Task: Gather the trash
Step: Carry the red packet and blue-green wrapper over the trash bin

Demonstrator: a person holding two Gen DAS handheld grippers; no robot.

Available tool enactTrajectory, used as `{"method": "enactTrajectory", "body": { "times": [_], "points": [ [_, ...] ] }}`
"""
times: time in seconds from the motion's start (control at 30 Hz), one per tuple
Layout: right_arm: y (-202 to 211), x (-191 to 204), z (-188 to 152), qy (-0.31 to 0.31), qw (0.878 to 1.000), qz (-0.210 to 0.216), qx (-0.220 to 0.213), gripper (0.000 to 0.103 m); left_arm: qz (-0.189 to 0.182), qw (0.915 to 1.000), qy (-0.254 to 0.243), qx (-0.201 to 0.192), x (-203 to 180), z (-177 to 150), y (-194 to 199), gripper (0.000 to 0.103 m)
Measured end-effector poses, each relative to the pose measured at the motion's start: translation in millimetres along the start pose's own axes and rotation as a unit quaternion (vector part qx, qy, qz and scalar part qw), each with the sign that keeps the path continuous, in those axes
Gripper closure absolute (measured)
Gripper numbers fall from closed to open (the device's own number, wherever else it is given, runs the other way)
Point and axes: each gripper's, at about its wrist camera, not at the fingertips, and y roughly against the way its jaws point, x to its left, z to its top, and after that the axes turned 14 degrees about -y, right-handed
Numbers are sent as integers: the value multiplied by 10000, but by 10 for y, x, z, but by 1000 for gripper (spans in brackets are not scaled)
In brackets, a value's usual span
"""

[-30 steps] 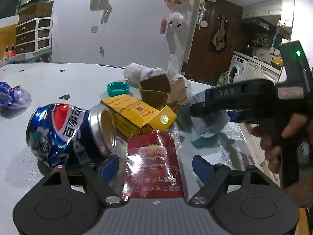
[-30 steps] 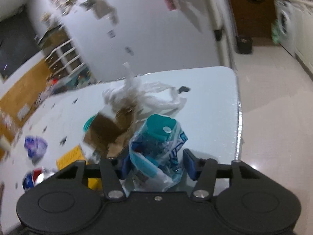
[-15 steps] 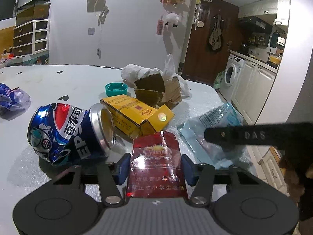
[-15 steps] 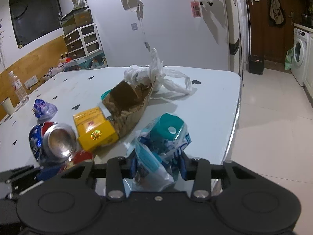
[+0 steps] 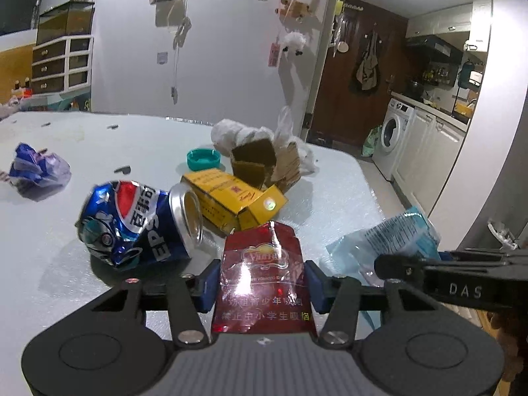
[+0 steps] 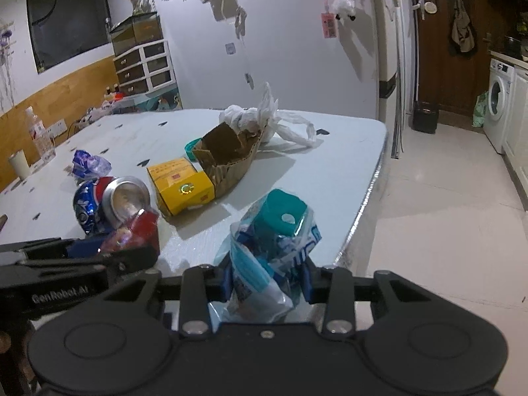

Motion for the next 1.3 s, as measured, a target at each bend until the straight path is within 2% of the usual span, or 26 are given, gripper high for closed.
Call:
{"method": "enactTrajectory", "body": {
  "times": [0.33, 0.67, 0.93, 1.3],
  "points": [
    [577, -39, -114, 121, 9990, -179, -399, 64, 37, 9997, -227, -15, -271, 14, 354, 50],
    [1161, -315, -236, 73, 9955, -554, -763, 64, -42, 9989, -461, -40, -692, -3, 535, 50],
    [1547, -681, -367, -80, 9914, -903, -942, 64, -276, 9974, -658, -83, -1101, 27, 583, 50],
    [1863, -1217, -499, -390, 9842, -1339, -1090, 64, -705, 9934, -907, -27, -1726, 30, 420, 50]
  ]
}}
